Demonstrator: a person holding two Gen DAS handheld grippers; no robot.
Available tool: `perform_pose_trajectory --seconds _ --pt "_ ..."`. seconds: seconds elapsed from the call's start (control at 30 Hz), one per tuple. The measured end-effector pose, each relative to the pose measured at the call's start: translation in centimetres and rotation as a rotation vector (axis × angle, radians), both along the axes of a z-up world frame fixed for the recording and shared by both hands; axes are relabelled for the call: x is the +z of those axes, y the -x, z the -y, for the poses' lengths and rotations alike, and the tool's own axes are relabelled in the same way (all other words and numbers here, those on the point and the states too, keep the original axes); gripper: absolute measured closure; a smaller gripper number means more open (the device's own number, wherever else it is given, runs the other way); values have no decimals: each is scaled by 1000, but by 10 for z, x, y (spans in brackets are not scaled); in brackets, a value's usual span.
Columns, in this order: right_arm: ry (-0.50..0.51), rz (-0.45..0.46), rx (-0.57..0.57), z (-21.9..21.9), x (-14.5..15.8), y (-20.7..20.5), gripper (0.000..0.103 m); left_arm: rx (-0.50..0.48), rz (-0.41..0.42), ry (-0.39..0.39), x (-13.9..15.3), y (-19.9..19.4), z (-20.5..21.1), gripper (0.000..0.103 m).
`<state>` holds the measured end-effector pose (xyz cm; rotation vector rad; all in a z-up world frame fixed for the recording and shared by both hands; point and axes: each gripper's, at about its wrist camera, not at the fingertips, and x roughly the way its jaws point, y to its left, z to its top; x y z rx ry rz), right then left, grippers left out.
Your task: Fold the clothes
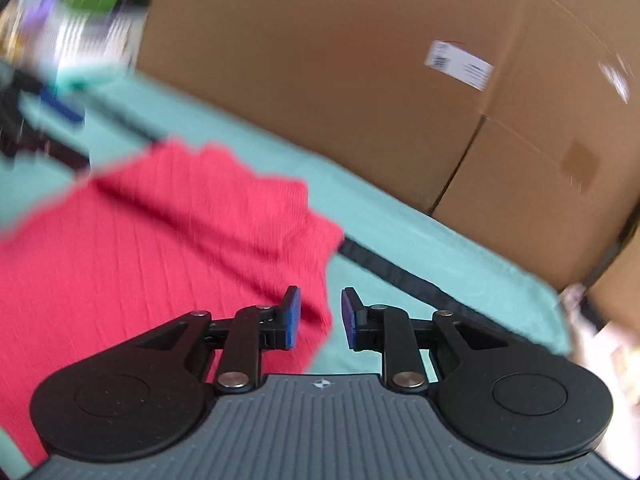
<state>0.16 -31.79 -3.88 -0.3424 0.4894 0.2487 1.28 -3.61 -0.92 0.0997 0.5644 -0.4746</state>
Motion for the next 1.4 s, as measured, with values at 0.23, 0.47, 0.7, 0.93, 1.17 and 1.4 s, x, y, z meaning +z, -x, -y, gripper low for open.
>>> perform_pose_trajectory --seconds 0.23,0.47,0.7,0.93,1.17,1.4 --pt "-31 -92 -64 -7 -21 -35 100 3 -26 -100 -25 -39 51 21" --pt "-108 -76 -71 9 -4 -30 99 41 -27 -111 -30 -39 32 17" --pt "-275 -192 -22 -8 -6 -79 95 36 -16 -131 -23 -75 63 16" --pt "-307 -198 -62 2 -3 -92 92 79 -23 -132 -27 -82 47 14" --pt "-372 -239 -69 0 -13 -127 94 106 -29 -148 -36 -97 49 5" --pt "-396 -281 -42 2 -11 -113 86 90 4 -172 -25 -80 42 5"
